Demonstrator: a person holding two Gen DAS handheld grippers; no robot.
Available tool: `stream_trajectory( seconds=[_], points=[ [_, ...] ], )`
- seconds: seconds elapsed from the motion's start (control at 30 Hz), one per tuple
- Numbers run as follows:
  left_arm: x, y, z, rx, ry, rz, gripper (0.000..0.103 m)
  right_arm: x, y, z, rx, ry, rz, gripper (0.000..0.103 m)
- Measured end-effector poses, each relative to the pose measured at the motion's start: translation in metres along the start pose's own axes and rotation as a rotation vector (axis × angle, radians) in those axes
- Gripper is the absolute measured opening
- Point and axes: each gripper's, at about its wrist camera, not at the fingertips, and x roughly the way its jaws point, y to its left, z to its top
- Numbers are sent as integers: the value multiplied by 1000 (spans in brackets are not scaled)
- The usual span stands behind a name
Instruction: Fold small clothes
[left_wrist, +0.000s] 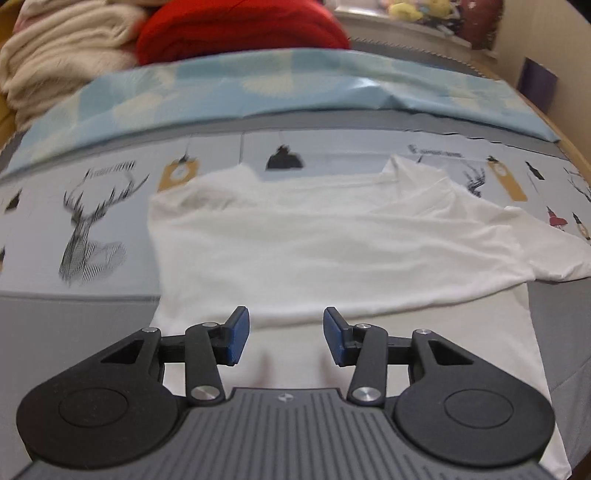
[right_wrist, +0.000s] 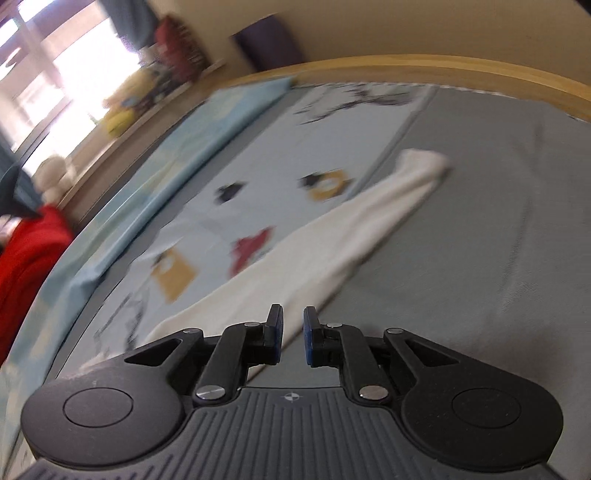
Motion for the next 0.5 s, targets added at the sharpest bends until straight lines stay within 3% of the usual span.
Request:
stream_trajectory(
  seconds=[0.17,0.37,0.4,0.47,0.5],
  points=[
    [8,-9,6,11,9,-21,50,18,-38,22,95,-52,-18,14],
    [23,-4,9,40,43,-10,50,52,-39,44,108,-82,17,14],
    [23,-3,10,40,45,-14,50,58,-36,47,99,-82,12,19],
    [23,1,12,35,41,-18,50,72,-29,51,75,-75,-13,40],
    [23,3,13,32,41,-19,50,79,-26,53,59,-70,-38,43]
  ],
)
